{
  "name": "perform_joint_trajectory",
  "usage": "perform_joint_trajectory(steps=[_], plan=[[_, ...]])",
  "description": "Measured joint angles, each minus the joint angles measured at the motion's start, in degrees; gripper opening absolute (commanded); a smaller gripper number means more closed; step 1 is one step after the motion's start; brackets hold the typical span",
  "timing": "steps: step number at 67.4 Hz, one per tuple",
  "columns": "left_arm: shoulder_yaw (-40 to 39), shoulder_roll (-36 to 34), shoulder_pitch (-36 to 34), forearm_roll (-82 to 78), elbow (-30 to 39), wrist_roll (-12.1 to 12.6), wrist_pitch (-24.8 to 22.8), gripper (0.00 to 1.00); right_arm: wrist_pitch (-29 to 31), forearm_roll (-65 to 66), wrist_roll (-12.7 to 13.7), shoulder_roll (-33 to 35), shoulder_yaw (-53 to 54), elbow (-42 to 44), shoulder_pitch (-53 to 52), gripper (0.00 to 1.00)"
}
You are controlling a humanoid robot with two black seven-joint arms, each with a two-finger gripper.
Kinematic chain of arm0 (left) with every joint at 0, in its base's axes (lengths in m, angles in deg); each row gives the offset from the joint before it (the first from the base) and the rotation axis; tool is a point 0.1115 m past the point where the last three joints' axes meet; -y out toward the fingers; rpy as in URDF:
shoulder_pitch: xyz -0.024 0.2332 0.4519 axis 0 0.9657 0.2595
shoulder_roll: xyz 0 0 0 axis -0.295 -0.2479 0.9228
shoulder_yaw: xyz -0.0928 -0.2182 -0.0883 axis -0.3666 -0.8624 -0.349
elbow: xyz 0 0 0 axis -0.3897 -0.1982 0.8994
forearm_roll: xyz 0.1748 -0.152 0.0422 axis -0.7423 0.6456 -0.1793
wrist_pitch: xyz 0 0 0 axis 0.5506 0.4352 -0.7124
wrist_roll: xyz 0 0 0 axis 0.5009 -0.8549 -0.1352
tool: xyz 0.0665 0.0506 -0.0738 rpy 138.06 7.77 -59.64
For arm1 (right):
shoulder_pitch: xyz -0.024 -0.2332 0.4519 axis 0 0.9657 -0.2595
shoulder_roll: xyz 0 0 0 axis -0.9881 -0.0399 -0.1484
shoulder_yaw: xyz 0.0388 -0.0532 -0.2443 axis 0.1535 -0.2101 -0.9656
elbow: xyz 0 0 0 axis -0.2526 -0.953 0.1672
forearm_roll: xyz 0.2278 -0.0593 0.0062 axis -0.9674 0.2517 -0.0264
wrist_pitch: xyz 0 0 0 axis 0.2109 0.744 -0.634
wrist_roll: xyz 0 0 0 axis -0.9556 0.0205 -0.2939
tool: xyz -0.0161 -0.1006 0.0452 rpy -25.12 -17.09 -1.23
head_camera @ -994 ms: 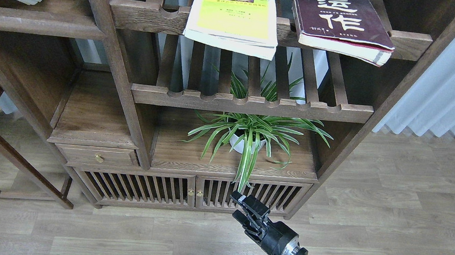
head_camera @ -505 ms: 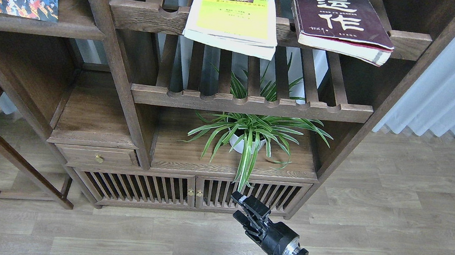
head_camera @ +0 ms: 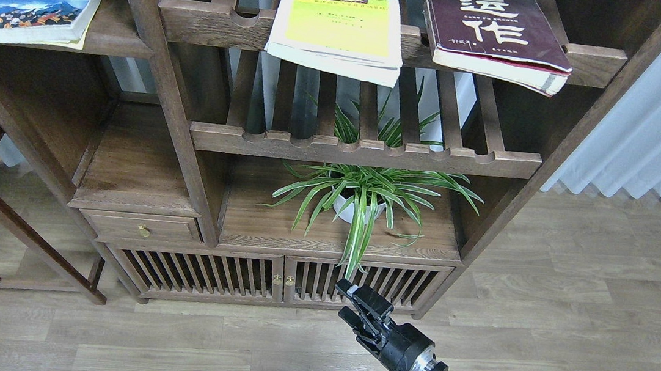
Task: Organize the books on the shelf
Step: 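Lay the colourful book on the high shelf and release with left gripper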
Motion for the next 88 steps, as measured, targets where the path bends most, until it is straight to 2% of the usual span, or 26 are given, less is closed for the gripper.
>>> perform_joint_trajectory(steps=[11,33,43,44,50,65,88], plan=[[0.0,0.0,1.9,0.7,1.8,-0.3,0.0,0.99,0.0,0.0,0.0,0.0,0.0,0.0,0.0,0.89],[0.0,2.4,11.4,1.7,7.6,-0.8,0.0,0.98,0.0,0.0,0.0,0.0,0.0,0.0,0.0,0.89],[-0.6,3.0,13.8,1.8,12.7,-2.7,0.0,0.98,0.0,0.0,0.0,0.0,0.0,0.0,-0.1,0.89],[-1.1,3.0,14.0,1.8,13.8,-3.5,0.0,0.98,0.0,0.0,0.0,0.0,0.0,0.0,-0.1,0.89],[-1.9,2.8,14.1,1.8,15.0,-4.1,0.0,0.98,0.0,0.0,0.0,0.0,0.2,0.0,0.0,0.89],[-2.3,-0.5,16.6,1.8,20.2,-4.3,0.0,0.98,0.0,0.0,0.0,0.0,0.4,0.0,0.0,0.89],[-3.1,-10.5,25.4,1.9,31.4,-4.7,0.0,0.98,0.0,0.0,0.1,0.0,0.3,0.0,0.0,0.89]])
